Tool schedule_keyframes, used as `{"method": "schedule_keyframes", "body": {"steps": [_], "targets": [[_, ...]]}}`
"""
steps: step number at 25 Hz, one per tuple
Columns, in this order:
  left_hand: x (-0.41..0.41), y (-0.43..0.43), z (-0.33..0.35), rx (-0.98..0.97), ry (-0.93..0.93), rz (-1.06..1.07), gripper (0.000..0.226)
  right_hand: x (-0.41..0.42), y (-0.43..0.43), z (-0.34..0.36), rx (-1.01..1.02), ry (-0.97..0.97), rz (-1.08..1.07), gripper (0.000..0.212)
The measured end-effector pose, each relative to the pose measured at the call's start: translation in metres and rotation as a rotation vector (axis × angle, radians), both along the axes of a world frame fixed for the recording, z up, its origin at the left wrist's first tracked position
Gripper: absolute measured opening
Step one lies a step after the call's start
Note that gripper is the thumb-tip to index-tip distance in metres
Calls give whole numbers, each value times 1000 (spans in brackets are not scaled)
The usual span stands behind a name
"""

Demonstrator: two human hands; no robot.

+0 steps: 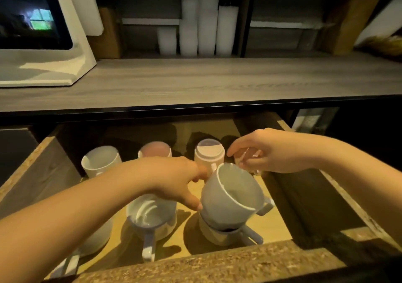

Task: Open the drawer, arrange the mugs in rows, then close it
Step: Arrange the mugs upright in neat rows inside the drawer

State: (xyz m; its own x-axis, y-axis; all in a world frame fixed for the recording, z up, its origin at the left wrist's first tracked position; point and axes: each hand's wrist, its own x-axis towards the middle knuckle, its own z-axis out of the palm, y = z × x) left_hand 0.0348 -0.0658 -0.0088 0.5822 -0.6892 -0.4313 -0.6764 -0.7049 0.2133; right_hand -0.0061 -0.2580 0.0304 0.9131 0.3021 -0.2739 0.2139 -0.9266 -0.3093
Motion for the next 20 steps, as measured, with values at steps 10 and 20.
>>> {"method": "schedule_keyframes", "body": {"steps": [10,20], "targets": [[11,-7,-20,-178,211,44,82,-21,-3,-13,72,160,95,97],[9,5,-32,-230,235,107,68,-20,-3,-32,-83,0,179,107]]}}
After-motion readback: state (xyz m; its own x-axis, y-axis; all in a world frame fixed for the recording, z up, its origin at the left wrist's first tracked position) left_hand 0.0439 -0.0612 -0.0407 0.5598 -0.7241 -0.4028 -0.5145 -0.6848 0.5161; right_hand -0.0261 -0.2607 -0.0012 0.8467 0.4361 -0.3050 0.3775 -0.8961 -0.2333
